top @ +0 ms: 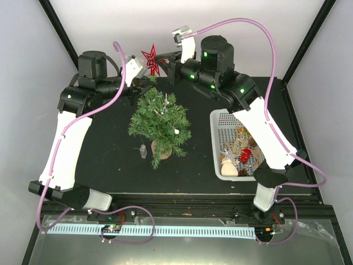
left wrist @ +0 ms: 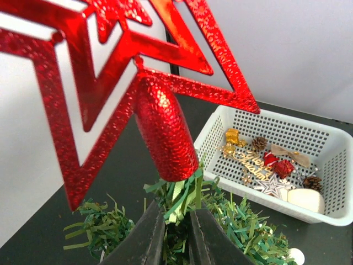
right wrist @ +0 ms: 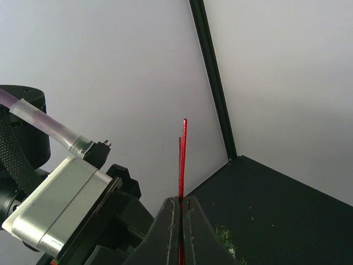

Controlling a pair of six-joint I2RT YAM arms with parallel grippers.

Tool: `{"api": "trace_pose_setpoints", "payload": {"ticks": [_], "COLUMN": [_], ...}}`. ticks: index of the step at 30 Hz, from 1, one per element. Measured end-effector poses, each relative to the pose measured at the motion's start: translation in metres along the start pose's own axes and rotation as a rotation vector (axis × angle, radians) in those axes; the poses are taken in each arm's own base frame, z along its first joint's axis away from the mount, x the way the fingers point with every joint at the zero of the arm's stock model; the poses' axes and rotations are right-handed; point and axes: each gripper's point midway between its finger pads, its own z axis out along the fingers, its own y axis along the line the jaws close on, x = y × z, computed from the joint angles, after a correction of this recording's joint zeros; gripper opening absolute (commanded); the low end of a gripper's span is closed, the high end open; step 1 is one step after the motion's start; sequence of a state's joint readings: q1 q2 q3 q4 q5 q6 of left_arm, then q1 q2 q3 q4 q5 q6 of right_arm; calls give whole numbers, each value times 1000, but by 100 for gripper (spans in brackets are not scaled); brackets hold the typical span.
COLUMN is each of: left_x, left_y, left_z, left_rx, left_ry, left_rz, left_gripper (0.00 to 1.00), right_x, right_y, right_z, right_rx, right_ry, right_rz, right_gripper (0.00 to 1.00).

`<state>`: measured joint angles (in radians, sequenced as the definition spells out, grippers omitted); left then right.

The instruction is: Decorate the small christmas tree

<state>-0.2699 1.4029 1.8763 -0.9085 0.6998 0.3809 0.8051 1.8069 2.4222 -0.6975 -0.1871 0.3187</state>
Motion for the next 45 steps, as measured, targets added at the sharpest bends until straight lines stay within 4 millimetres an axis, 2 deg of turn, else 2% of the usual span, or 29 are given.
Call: {"api": "trace_pose_setpoints", "payload": {"ticks": [15,45], "left_x": [0,1], "left_y": [0,0], "left_z": [0,0], "left_rx": [1,1], "left_ry": [2,3], "left_rz": [-1,-2], "left_gripper": [12,12], "right_x": [6,12], "right_y": [5,7], "right_z": [1,1], "right_rx": [10,14], "right_ry": [17,-2], "right_rz": [-77,-108], "right_gripper": [1,1]}}
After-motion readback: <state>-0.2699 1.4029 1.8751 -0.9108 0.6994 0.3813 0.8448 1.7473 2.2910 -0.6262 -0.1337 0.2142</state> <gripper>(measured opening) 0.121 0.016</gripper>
